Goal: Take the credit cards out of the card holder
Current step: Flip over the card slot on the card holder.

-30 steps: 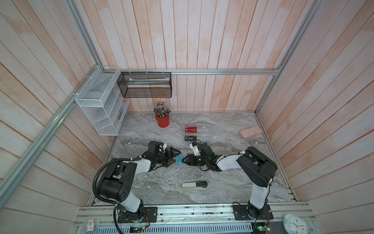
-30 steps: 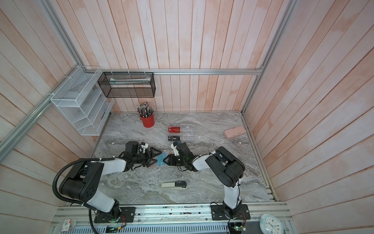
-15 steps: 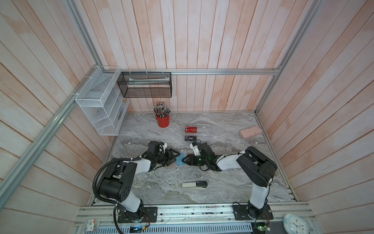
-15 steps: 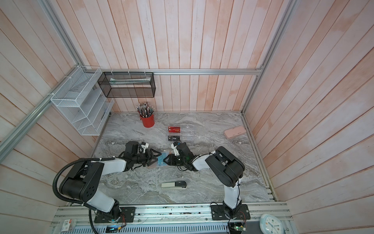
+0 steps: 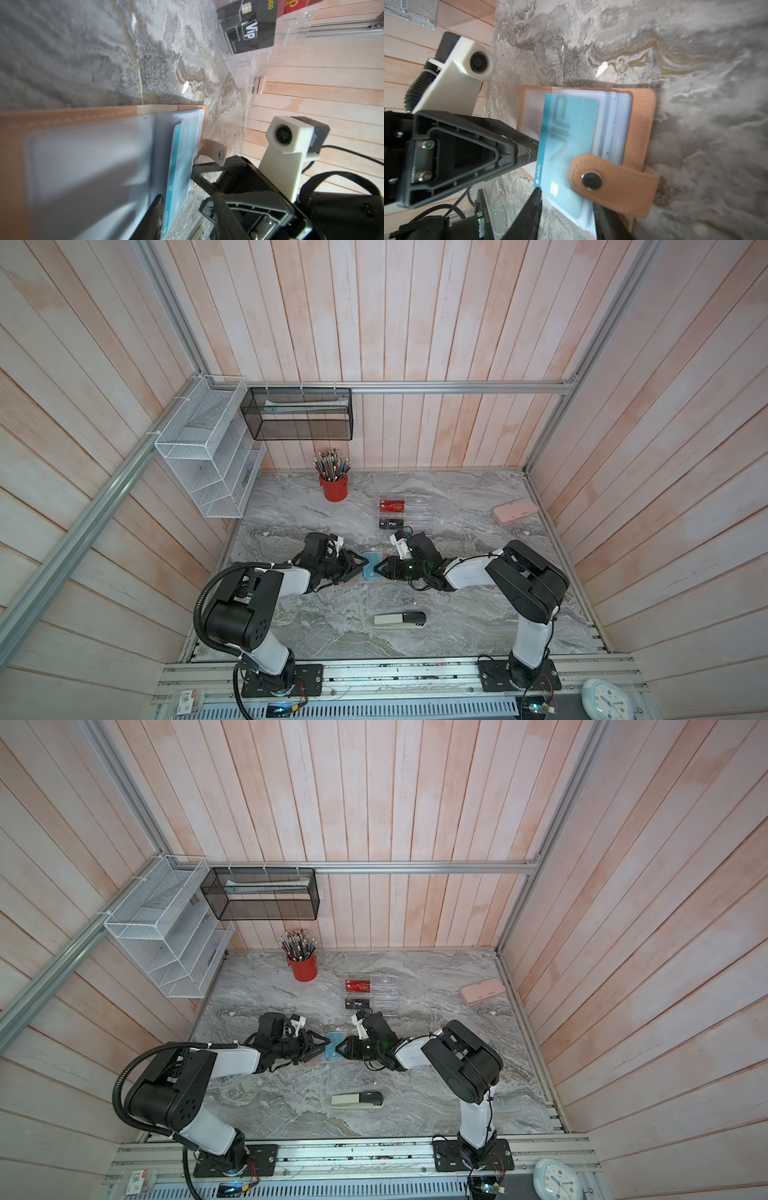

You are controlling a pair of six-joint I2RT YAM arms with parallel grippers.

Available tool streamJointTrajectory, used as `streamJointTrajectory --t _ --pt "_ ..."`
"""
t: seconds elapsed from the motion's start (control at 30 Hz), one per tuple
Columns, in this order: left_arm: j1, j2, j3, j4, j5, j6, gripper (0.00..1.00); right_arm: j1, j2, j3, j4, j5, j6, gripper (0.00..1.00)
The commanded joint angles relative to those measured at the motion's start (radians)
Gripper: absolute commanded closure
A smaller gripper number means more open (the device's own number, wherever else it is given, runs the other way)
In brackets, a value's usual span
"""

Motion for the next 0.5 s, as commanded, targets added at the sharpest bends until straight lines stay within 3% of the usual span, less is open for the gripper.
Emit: streamJointTrajectory --t 0.0,0.47 --pt "0.005 0.015 -0.016 0.01 0.008 0.032 0.64 -0.008 0.039 0.0 -0.068 0.027 0.007 0.58" --pt "0.004 0.026 -0.029 0.024 0.006 0.046 0.82 -0.008 0.048 0.007 -0.075 0.027 0.009 0.58"
